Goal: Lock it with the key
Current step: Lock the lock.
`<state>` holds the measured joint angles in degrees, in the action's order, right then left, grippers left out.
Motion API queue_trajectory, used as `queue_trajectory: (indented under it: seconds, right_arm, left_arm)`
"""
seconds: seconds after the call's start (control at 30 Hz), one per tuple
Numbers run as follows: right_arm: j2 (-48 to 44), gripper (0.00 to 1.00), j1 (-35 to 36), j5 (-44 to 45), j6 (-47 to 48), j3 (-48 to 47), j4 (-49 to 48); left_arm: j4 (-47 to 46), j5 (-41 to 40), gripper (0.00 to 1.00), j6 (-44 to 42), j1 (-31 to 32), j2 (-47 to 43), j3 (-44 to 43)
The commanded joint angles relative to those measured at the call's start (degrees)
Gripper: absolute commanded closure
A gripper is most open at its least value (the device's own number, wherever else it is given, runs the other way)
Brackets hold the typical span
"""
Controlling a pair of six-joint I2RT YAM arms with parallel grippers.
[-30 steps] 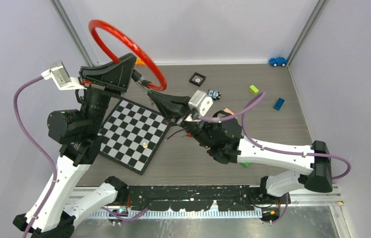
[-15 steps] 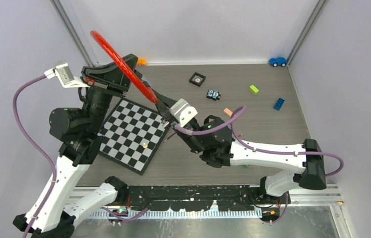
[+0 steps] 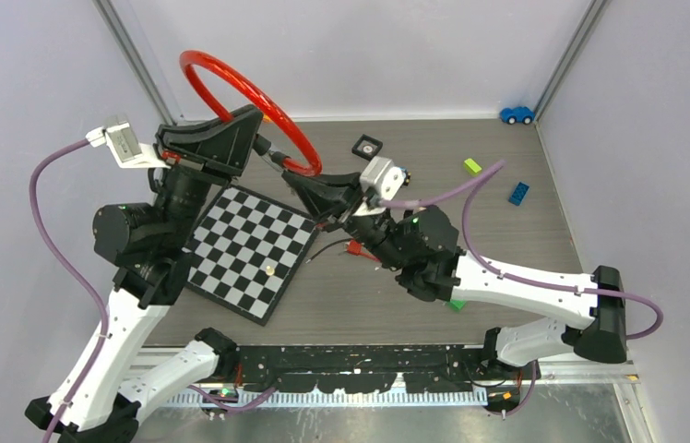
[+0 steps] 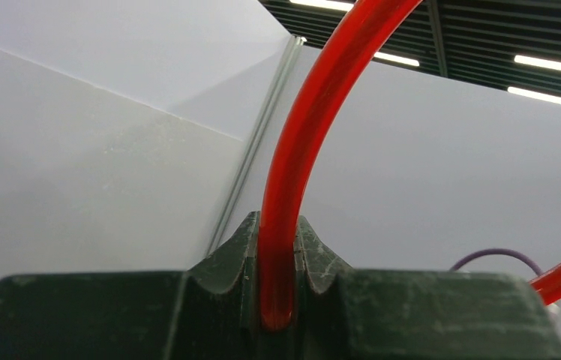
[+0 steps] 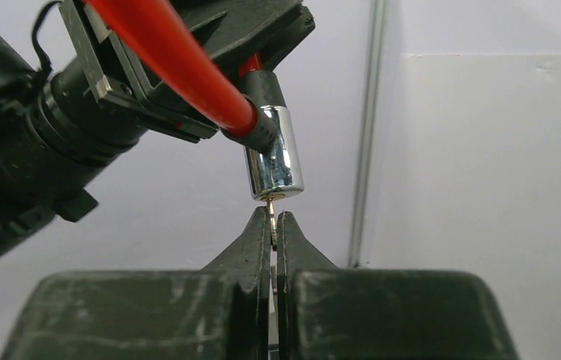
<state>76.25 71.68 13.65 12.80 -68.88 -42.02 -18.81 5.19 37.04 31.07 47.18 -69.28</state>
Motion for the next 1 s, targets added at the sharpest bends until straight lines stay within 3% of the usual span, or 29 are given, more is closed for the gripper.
queue_trajectory:
  seconds: [0.0, 0.43, 0.97]
  right_arm:
    - [-4.0, 0.99, -5.43, -5.39, -16.81, 0.31, -4.28]
    - [-3.96, 0.99, -12.72, -24.37, -36.95, 1.06, -11.54]
    - [-1.45, 0.99, -14.8, -35.81, -46.43, -1.37, -16.59]
  left_arm:
    - [-10.04, 6.8, 1.0, 1.59, 0.4, -0.55, -0.09]
    - [-20.55, 14.12, 1.0, 6.21, 0.4, 2.23, 0.9]
    - [-28.7, 19.9, 1.0, 10.76, 0.4, 5.85, 1.49]
